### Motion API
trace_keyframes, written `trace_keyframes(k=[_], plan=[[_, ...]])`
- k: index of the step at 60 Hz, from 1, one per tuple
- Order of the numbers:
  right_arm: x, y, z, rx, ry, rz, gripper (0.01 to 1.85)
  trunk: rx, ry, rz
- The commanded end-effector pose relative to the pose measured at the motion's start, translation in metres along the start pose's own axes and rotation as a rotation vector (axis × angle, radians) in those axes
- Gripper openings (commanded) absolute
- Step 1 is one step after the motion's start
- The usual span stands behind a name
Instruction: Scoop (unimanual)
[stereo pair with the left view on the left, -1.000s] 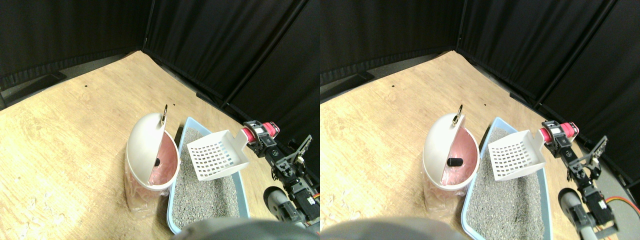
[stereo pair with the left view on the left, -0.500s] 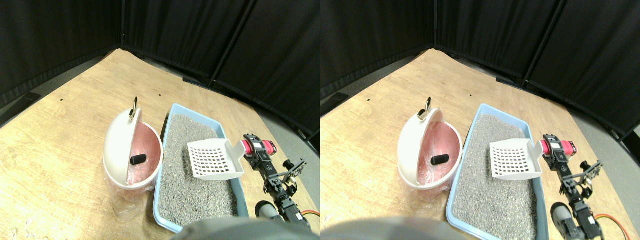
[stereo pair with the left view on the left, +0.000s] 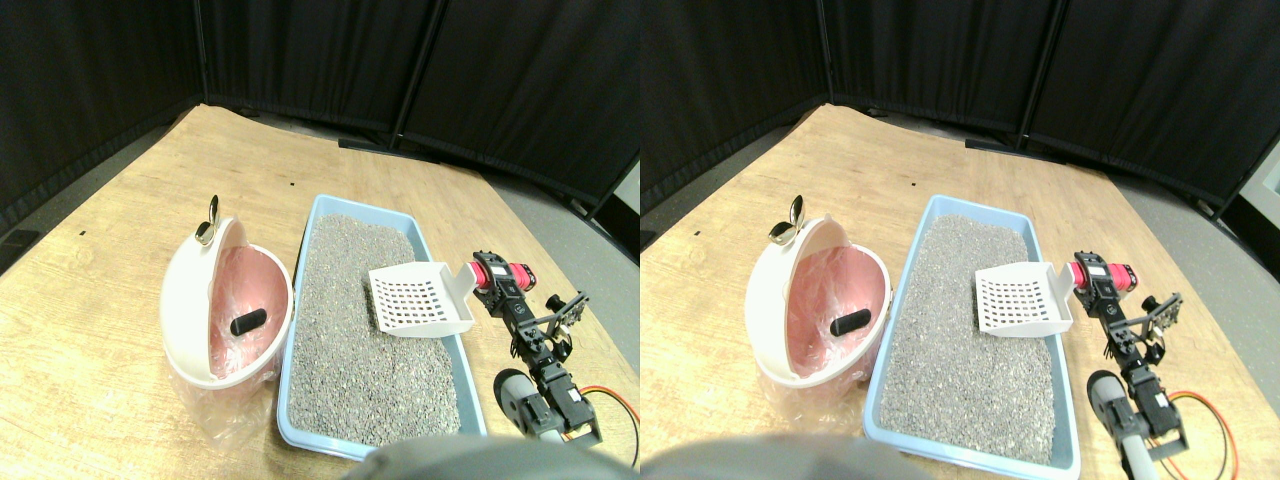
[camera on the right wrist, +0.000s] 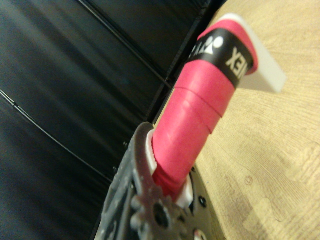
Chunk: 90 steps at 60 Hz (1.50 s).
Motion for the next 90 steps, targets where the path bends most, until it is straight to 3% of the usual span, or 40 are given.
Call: trace_keyframes(k=[1,20,37,44,45,46,47,48,51,58,80,90], plan=[[0.002,0.003,0.002,0.020,-0.053,0.016,0.06,-0.014,-0.023,0.003],[0.001,0.006,-0.021,0.075,-0.017,-0.032,0.06,-0.017,-0.015,0.018],[0.002,0.001,-0.037,0.087,0.088,-0.089,0.06,-0.026,-0.011,0.018],[0.001,-0.003,-0.034,0.100,0.159,-0.142,0.06,-0.031,-0.013,0.020],[0.001,-0.004,-0.032,0.100,0.185,-0.150,0.10,-0.032,-0.013,0.020],[0.001,-0.006,-0.029,0.086,0.221,-0.161,0.37,-0.032,-0.013,0.020],[0.001,-0.006,-0.029,0.086,0.221,-0.161,0.37,-0.034,-0.013,0.021],[0.001,-0.007,-0.025,0.069,0.255,-0.173,0.67,-0.034,-0.013,0.021],[0.001,-0.009,-0.020,0.057,0.289,-0.172,1.02,-0.035,-0.013,0.023],[0.001,-0.013,-0.007,0.059,0.355,-0.160,1.44,-0.039,-0.014,0.022],[0.002,-0.022,0.012,0.086,0.458,-0.109,1.55,-0.042,-0.016,0.034],[-0.009,-0.024,0.024,0.099,0.406,-0.070,1.39,-0.039,-0.019,0.028]])
